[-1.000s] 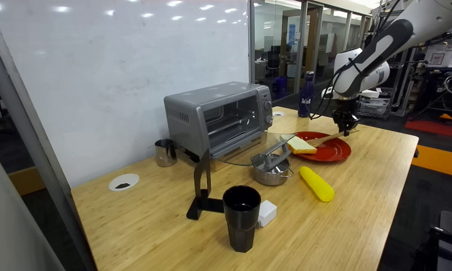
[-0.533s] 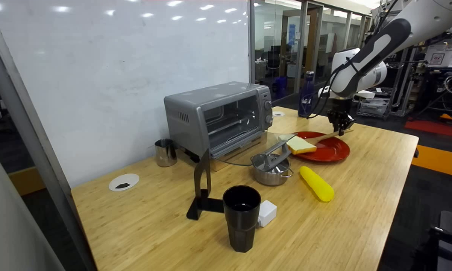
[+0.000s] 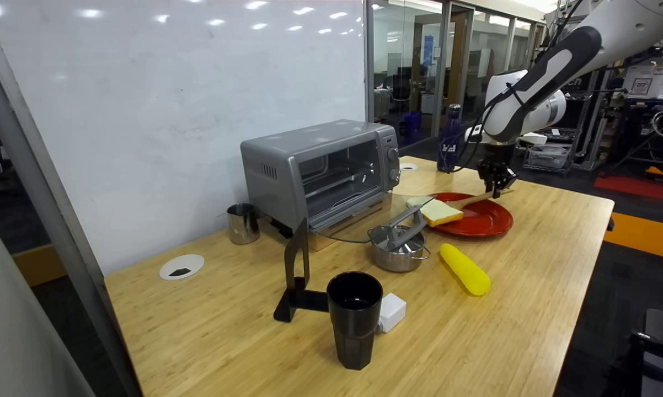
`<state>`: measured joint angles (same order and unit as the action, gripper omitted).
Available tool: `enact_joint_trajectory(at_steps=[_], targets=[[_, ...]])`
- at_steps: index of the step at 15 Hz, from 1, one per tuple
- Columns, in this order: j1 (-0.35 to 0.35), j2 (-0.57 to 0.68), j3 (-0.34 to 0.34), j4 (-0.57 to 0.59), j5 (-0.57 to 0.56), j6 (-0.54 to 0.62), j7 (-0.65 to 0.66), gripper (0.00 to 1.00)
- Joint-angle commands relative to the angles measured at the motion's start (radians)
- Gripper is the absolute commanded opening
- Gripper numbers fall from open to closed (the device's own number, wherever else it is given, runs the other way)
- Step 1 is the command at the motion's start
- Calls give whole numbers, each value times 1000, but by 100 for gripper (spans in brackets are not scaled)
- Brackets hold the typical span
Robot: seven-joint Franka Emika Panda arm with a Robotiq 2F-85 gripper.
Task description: Open the oven, use the spatula to put the slice of bread in the oven, the close the oven
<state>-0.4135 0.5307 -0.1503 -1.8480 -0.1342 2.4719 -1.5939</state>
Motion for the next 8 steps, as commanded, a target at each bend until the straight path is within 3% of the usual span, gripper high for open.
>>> enact_joint_trajectory(at_steps=[1, 8], targets=[[-24, -28, 24, -40, 28, 32, -45, 7], [-25, -26, 35, -56, 40, 35, -69, 7]])
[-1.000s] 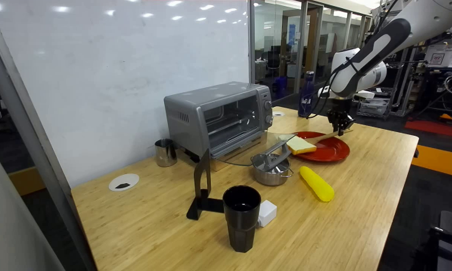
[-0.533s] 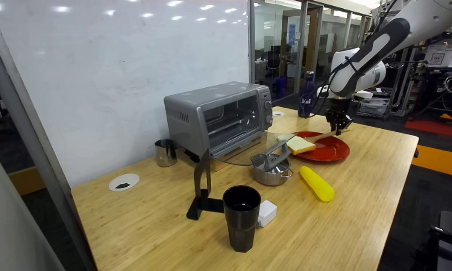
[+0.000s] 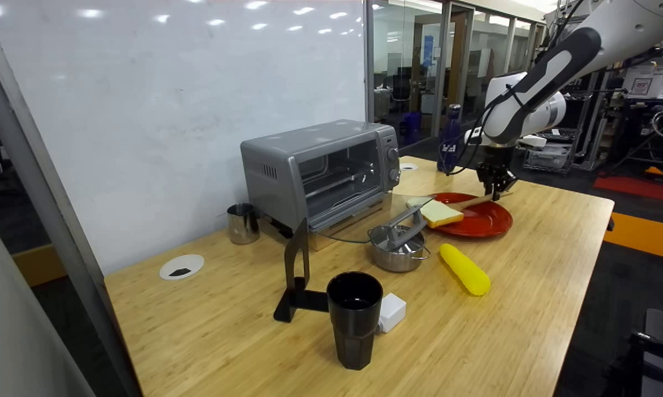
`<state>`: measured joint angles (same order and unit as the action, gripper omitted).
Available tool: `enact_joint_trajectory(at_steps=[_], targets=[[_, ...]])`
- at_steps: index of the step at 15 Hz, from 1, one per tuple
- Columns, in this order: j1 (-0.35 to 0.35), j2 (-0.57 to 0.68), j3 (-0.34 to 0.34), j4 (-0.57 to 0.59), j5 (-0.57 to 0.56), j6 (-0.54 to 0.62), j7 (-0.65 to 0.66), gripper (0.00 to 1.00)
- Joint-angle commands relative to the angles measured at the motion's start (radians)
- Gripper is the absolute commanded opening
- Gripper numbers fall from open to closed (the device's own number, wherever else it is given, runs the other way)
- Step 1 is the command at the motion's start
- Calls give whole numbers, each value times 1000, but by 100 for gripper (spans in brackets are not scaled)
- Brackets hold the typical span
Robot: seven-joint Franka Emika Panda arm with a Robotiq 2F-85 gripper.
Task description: Open the oven, use the spatula to put the slice of bread in the oven, the close the oven
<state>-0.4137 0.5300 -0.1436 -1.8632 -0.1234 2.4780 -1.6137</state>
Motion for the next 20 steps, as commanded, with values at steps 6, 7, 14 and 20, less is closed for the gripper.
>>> enact_joint_trajectory(at_steps=[6, 7, 14, 20], targets=[[-28, -23, 42, -49, 62, 40, -87, 7], [-30, -23, 43, -49, 69, 41, -95, 7], [-52, -18, 41, -55, 115, 37, -140, 7], [-45, -27, 41, -62, 111, 39, -161, 7]])
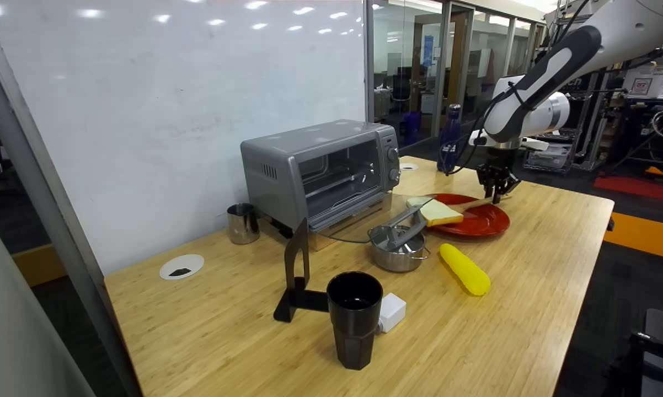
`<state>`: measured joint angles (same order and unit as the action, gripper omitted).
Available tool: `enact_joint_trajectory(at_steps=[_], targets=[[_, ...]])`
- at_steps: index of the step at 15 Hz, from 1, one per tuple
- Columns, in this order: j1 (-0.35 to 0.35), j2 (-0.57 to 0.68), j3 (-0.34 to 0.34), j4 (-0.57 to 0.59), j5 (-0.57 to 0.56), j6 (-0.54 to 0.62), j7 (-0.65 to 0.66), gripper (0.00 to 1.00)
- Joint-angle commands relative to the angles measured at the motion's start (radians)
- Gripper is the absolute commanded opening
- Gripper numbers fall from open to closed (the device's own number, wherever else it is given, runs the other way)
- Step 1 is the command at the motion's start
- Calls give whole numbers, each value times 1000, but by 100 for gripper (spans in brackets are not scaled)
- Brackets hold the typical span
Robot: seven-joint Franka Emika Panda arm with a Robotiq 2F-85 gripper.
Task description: Open the oven, use the spatula to put the slice of bread in the oven, the close the oven
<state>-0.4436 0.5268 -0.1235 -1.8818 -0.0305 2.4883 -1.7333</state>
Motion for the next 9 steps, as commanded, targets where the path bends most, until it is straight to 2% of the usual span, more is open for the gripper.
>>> enact_joint_trajectory(at_steps=[1, 9], targets=[[-14, -25, 22, -45, 18, 30, -45, 7], [15, -51, 32, -64, 2, 26, -50, 7]])
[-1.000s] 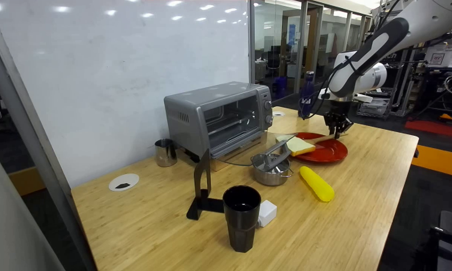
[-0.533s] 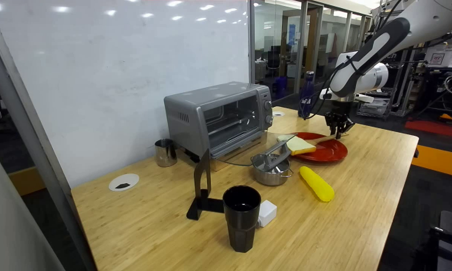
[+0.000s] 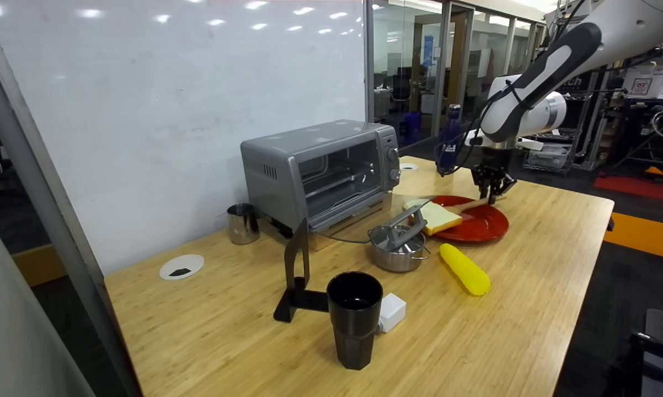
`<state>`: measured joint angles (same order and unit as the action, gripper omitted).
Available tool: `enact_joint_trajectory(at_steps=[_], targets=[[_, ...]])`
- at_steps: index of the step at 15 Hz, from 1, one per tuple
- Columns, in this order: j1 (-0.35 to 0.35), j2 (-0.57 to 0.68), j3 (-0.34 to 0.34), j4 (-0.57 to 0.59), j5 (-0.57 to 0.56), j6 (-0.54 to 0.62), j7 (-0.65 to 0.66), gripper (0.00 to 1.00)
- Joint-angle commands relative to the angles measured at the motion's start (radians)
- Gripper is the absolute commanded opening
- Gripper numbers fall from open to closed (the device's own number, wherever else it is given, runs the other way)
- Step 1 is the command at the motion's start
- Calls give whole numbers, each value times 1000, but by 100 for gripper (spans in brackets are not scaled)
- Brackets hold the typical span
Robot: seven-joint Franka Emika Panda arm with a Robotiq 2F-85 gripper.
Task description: Open the oven, use the spatula to put the slice of bread in the oven, the close the oven
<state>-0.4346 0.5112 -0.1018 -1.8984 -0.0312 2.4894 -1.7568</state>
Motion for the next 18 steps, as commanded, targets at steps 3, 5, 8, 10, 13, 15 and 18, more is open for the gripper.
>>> enact_joint_trajectory(at_steps=[3, 5, 8, 10, 13, 15, 18], targets=[[21, -45, 10, -59, -7, 25, -22, 7], [27, -49, 10, -63, -7, 25, -23, 7], [34, -56, 6, -71, -12, 27, -22, 7], [36, -62, 4, -76, -16, 29, -21, 7], [39, -83, 1, -92, -23, 30, -22, 7], [43, -99, -2, -103, -31, 30, -21, 7], [48, -114, -5, -116, -42, 27, -22, 7]])
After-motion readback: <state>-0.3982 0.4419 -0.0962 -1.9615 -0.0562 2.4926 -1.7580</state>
